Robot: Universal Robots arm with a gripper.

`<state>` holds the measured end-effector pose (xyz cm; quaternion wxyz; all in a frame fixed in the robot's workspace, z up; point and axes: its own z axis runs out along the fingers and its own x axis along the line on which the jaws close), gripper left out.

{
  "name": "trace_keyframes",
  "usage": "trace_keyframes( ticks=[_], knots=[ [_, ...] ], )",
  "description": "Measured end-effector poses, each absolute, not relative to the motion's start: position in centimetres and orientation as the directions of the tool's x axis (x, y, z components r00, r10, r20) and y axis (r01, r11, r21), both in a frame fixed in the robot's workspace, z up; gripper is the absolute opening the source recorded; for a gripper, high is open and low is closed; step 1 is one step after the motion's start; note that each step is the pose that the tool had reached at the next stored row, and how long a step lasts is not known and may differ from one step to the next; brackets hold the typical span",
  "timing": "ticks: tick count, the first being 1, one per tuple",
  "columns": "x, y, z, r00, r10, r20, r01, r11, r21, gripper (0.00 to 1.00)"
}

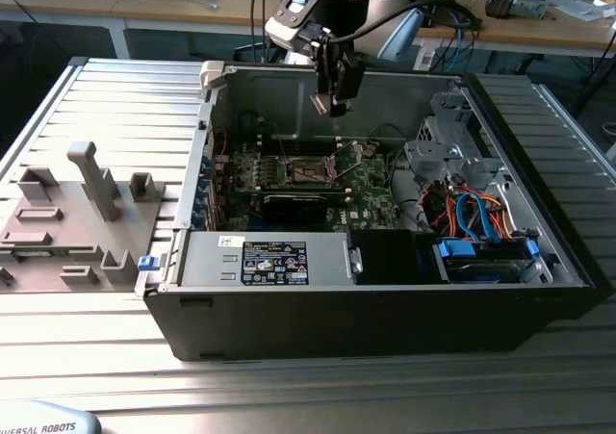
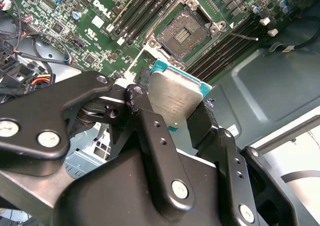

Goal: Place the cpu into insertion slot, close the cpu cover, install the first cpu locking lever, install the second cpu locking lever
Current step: 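Place the cpu into insertion slot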

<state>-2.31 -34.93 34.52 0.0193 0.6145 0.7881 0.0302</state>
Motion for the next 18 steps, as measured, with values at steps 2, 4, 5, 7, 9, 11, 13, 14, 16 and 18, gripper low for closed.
trace_keyframes(
  ticks=[2,4,5,7,9,11,13,14,16,18],
  knots=[
    [-2.31,-34.93,34.52,-0.241,0.971,0.007,0.968,0.240,0.071,0.54],
    [-2.31,-34.93,34.52,-0.238,0.971,0.007,0.969,0.237,0.071,0.54],
    [-2.31,-34.93,34.52,-0.237,0.972,0.007,0.969,0.236,0.071,0.54],
    [-2.31,-34.93,34.52,-0.236,0.972,0.007,0.969,0.235,0.071,0.54],
    [-2.31,-34.93,34.51,-0.235,0.972,0.007,0.970,0.234,0.071,0.54],
    [-2.30,-34.93,34.50,-0.230,0.973,0.007,0.971,0.229,0.071,0.54],
    [-2.30,-34.93,34.50,-0.230,0.973,0.007,0.971,0.229,0.071,0.54],
    [-2.30,-34.93,34.50,-0.230,0.973,0.007,0.971,0.229,0.071,0.54],
    [-2.30,-34.93,34.50,-0.230,0.973,0.007,0.971,0.229,0.071,0.54],
    [-2.30,-34.93,34.50,-0.230,0.973,0.007,0.971,0.229,0.071,0.54]
  ],
)
